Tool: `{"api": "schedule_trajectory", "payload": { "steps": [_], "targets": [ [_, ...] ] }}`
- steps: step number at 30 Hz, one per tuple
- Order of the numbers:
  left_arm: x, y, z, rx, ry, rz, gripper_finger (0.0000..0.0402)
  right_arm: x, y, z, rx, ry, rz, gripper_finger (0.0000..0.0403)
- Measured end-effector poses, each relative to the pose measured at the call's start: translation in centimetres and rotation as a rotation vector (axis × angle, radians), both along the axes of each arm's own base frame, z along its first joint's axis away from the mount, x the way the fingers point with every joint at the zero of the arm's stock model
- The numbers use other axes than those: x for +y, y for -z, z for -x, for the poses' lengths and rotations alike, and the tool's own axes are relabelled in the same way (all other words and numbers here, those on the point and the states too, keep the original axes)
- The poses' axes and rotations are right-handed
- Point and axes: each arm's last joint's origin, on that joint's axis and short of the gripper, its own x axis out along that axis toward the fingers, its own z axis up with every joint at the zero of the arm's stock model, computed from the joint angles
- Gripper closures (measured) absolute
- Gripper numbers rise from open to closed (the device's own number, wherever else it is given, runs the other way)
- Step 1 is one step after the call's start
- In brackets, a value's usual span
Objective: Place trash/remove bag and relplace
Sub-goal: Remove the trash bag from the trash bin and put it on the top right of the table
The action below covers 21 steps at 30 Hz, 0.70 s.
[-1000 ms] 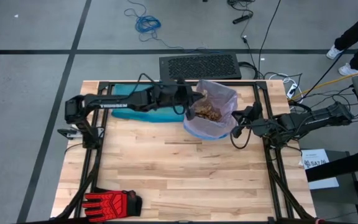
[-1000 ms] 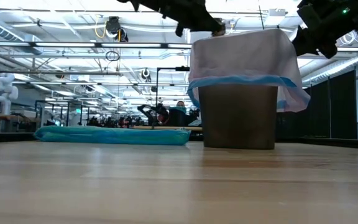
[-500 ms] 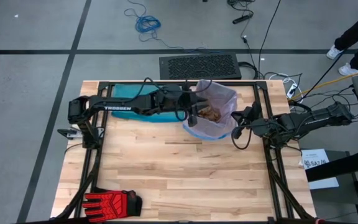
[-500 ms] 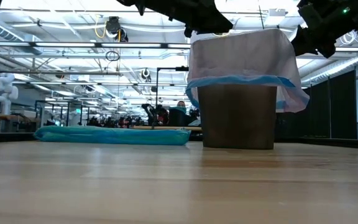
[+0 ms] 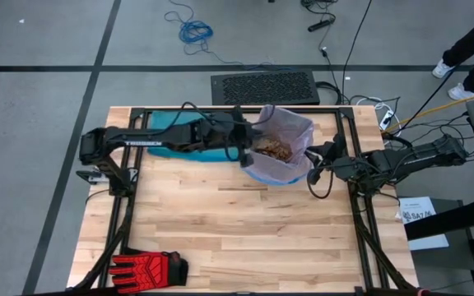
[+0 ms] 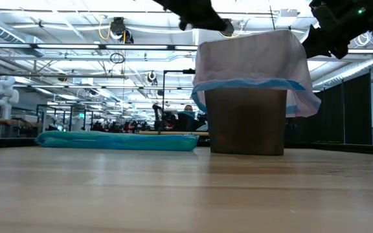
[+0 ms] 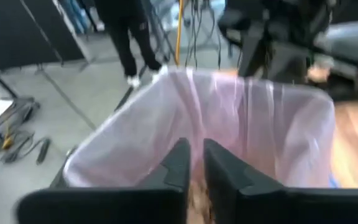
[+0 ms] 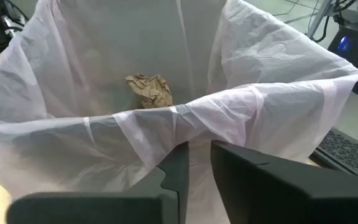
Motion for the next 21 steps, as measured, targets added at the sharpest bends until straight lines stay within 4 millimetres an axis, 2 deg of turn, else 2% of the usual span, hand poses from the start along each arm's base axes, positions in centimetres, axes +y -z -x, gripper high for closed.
{"api": "schedule_trajectory", "payload": {
  "steps": [2, 7, 10, 16, 21],
  "targets": [
    [-0.4, -0.2, 1.0, 0.072, -0.021, 0.000, 0.0392, 0.0, 0.0, 0.0, 0.003, -0.003, 0.006, 0.0333],
    [-2.2, -0.5, 3.6, 0.238, -0.106, -0.029, 0.0400, 0.0, 0.0, 0.0, 0.004, -0.006, 0.007, 0.0328],
    [-3.3, -0.1, 4.7, 0.339, -0.161, -0.035, 0.0400, 0.1, -0.1, 0.1, 0.011, -0.021, 0.016, 0.0328],
    [-4.6, 2.4, 6.4, 0.444, -0.275, -0.048, 0.0401, 0.9, -1.7, 0.2, -0.026, -0.094, 0.024, 0.0328],
    [-4.1, 5.2, 7.8, 0.431, -0.338, -0.004, 0.0401, 1.7, -3.1, 0.4, -0.060, -0.144, 0.028, 0.0328]
  ]
}}
